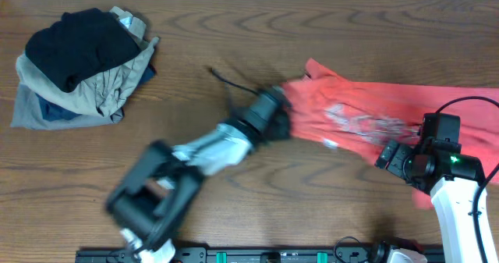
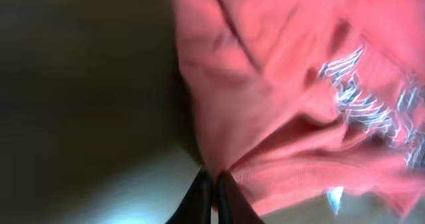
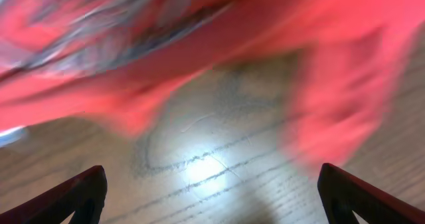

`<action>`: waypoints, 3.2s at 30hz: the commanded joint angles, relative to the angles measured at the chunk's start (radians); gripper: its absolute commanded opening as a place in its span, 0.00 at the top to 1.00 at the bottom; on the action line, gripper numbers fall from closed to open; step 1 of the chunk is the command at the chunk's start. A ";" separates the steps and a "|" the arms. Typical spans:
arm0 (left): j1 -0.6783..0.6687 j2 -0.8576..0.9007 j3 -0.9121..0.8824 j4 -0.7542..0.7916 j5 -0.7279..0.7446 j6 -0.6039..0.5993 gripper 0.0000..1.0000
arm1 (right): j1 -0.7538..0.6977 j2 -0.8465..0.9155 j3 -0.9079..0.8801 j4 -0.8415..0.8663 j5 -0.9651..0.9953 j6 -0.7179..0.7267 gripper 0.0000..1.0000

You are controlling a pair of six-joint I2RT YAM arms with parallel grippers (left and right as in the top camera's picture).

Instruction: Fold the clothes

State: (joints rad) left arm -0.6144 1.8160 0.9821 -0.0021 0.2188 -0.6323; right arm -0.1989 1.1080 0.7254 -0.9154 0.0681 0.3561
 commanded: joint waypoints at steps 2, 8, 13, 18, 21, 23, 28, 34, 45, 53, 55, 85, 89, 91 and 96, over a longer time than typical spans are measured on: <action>0.235 -0.169 -0.002 -0.036 -0.119 0.150 0.94 | -0.014 0.013 0.008 0.018 0.010 0.010 0.01; 0.467 -0.201 -0.002 0.002 -0.070 0.141 0.44 | -0.013 0.036 0.008 0.017 0.003 0.010 0.01; 0.493 -0.200 -0.002 -0.208 0.135 0.142 0.15 | -0.013 0.043 0.007 0.014 0.003 0.009 0.01; 0.459 -0.200 -0.013 -0.405 0.163 0.142 0.14 | -0.013 0.043 0.007 0.014 0.002 0.009 0.01; 0.428 -0.196 -0.032 -0.415 0.163 0.142 0.16 | -0.011 0.044 0.007 0.015 -0.016 -0.016 0.01; 0.403 -0.183 -0.040 -0.408 0.163 0.142 0.16 | -0.011 0.044 0.007 0.014 -0.025 -0.016 0.01; 0.331 -0.106 -0.046 -0.349 0.164 0.113 0.16 | -0.011 0.044 0.007 0.014 -0.041 -0.016 0.01; 0.243 0.011 -0.046 -0.212 0.193 0.043 0.20 | -0.011 0.044 0.007 0.014 -0.111 -0.017 0.01; 0.179 0.043 -0.046 -0.053 0.241 0.032 0.78 | 0.048 0.079 0.005 0.051 -0.218 -0.085 0.01; 0.186 0.042 -0.046 -0.203 0.241 0.062 0.93 | 0.146 0.211 0.005 0.182 -0.343 -0.135 0.01; 0.202 0.037 -0.046 -0.278 0.241 0.114 0.94 | 0.177 0.253 0.005 0.214 -0.372 -0.149 0.01; 0.545 -0.061 -0.046 -0.597 0.206 0.326 0.94 | 0.134 0.472 0.439 0.510 -0.014 -0.180 0.99; 0.604 -0.091 -0.046 -0.533 0.199 0.325 0.94 | 0.105 0.472 0.496 0.630 0.040 -0.181 0.88; 0.624 -0.101 -0.046 -0.494 0.198 0.325 0.94 | 0.096 0.472 0.499 0.638 0.026 -0.170 0.27; 0.669 -0.127 -0.034 -0.400 0.150 0.325 0.94 | 0.095 0.475 0.497 0.471 -0.016 -0.172 0.01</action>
State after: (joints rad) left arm 0.0299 1.7172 0.9424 -0.4210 0.4244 -0.3187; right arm -0.0986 1.5829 1.2190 -0.3950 0.0525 0.1913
